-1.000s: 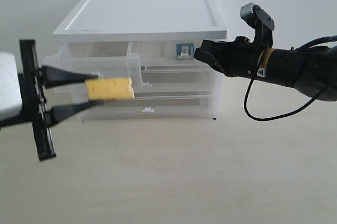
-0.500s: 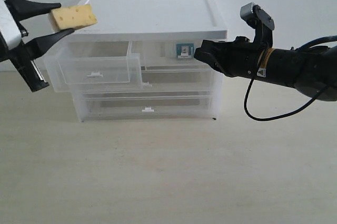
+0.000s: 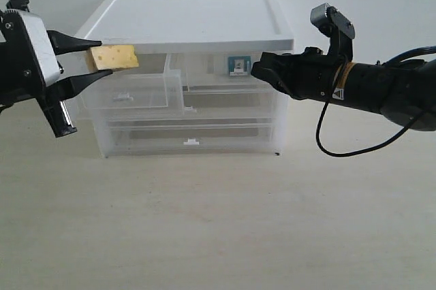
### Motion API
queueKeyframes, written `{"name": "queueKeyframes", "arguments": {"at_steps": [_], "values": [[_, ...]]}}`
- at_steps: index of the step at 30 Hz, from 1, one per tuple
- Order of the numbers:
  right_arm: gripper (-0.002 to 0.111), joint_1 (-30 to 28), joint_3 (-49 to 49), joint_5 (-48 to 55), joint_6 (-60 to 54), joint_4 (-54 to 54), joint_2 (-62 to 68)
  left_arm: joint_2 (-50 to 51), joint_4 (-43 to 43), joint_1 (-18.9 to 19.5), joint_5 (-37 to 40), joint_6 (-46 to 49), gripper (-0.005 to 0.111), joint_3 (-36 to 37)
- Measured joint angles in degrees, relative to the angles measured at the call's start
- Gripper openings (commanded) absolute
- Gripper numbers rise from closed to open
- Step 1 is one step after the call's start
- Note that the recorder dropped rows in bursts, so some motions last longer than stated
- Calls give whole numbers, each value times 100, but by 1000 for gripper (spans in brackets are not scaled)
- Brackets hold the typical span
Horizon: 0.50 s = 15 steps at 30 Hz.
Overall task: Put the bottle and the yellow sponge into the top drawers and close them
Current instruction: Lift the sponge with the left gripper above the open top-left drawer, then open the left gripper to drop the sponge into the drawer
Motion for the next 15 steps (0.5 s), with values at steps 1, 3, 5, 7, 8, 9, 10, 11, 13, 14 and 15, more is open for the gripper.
{"name": "queueKeyframes", "arguments": {"at_steps": [1, 3, 5, 7, 8, 9, 10, 11, 13, 14, 15], "values": [[0, 0, 0, 0, -11, 0, 0, 14, 13, 0, -51, 0, 4, 0], [0, 0, 0, 0, -14, 0, 0, 27, 84, 0, -147, -16, 4, -9], [0, 0, 0, 0, -14, 0, 0, 27, 135, 0, -279, -111, 4, -9], [0, 0, 0, 0, -14, 0, 0, 37, 174, 0, -420, -227, 4, -9], [0, 0, 0, 0, -14, 0, 0, 49, 174, 0, -460, -241, 4, -13], [0, 0, 0, 0, -14, 0, 0, 61, 199, 0, -471, -279, 4, -22], [0, 0, 0, 0, -14, 0, 0, 61, 200, 0, -481, -318, 4, -22], [0, 0, 0, 0, -14, 0, 0, 61, 210, 0, -496, -356, 4, -22], [0, 0, 0, 0, -14, 0, 0, 61, 210, 0, -549, -431, 4, -22], [0, 0, 0, 0, -18, 0, 0, 61, 210, 0, -579, -457, 4, -22], [0, 0, 0, 0, -18, 0, 0, 61, 210, 0, -594, -470, 4, -22]]}}
